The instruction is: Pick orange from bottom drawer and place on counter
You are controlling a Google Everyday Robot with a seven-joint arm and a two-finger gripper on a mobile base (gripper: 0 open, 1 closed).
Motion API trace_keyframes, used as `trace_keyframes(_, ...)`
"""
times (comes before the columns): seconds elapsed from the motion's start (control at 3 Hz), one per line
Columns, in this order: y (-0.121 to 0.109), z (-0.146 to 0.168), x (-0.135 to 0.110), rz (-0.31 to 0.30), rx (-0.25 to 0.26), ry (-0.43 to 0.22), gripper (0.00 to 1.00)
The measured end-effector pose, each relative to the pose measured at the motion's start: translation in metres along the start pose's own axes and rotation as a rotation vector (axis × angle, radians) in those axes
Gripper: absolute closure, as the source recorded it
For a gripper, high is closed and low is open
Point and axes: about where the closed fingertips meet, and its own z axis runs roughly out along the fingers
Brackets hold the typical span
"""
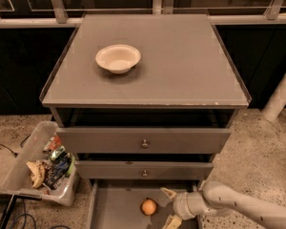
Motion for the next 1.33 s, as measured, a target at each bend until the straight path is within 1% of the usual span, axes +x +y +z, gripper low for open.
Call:
trace_keyframes(0.33,-0.012,0.016,0.016,0.032,0.029,0.001,0.00)
trace_keyframes(0.67,-0.037,0.036,0.039,0.051,0.085,-0.009,0.00)
trace_keyframes(1.0,-0.062,0.053,0.059,0.056,0.150,-0.048,0.00)
trace_keyframes(1.33,-0.075,0.072,0.075,0.064,0.194,-0.069,0.00)
